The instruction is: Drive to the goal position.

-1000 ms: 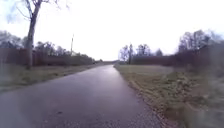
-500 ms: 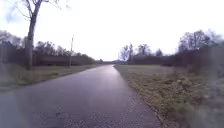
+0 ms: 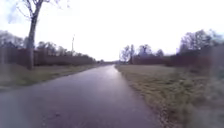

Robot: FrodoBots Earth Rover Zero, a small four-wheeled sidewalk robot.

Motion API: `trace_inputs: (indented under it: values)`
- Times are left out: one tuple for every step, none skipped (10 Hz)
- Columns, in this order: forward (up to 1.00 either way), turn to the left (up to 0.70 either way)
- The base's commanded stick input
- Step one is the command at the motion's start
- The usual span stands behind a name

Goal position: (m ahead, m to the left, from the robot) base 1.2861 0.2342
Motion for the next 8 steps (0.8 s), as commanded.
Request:
trace_inputs:
  values:
    - [1.00,0.00]
    - [0.53,0.00]
    - [0.00,0.00]
    - [0.00,0.00]
    - [0.00,0.00]
    - [0.00,0.00]
    - [0.48,0.00]
    - [1.00,0.00]
